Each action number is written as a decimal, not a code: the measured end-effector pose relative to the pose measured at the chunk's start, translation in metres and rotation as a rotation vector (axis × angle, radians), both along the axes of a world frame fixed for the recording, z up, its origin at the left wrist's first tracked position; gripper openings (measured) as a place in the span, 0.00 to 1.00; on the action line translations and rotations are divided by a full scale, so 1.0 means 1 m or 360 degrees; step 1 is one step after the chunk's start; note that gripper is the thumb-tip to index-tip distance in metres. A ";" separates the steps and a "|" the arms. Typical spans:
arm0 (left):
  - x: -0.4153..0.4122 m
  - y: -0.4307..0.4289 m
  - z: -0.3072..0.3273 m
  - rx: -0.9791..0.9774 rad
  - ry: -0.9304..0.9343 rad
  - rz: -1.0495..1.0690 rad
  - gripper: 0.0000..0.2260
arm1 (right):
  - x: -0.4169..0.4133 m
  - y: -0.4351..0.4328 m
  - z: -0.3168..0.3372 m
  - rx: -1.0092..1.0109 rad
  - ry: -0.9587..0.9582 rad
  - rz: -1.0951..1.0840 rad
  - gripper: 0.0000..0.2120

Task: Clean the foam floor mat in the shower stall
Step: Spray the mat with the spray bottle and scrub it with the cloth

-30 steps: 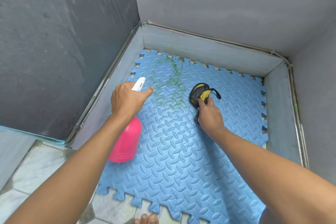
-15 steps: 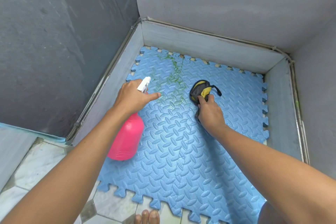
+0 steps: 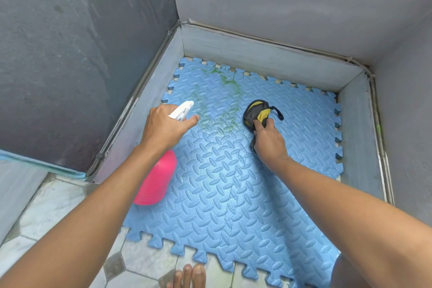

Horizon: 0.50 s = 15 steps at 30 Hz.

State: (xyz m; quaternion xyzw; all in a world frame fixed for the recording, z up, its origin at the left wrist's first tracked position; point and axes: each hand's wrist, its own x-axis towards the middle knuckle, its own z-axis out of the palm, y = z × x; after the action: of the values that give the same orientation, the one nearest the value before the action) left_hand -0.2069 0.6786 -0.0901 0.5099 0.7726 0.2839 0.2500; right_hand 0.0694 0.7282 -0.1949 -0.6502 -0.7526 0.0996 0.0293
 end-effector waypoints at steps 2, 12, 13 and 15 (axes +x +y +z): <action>0.003 0.002 0.002 0.0060 -0.0009 0.0021 0.21 | -0.001 0.000 0.000 0.0005 -0.0007 0.0003 0.24; 0.021 0.008 0.003 0.0046 0.0221 -0.0016 0.19 | -0.001 0.000 -0.002 0.0009 -0.0005 0.0006 0.25; 0.023 0.008 0.001 0.0034 0.0199 -0.0078 0.19 | -0.001 0.000 -0.003 0.0010 -0.0005 0.0006 0.26; 0.025 0.008 0.000 0.0011 0.0145 -0.0179 0.19 | 0.000 0.000 -0.003 0.0005 -0.0003 0.0004 0.26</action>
State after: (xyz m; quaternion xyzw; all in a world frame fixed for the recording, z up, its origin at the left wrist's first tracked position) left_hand -0.1824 0.6870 -0.0904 0.5659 0.7522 0.2485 0.2283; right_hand 0.0689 0.7281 -0.1977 -0.6493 -0.7536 0.0978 0.0296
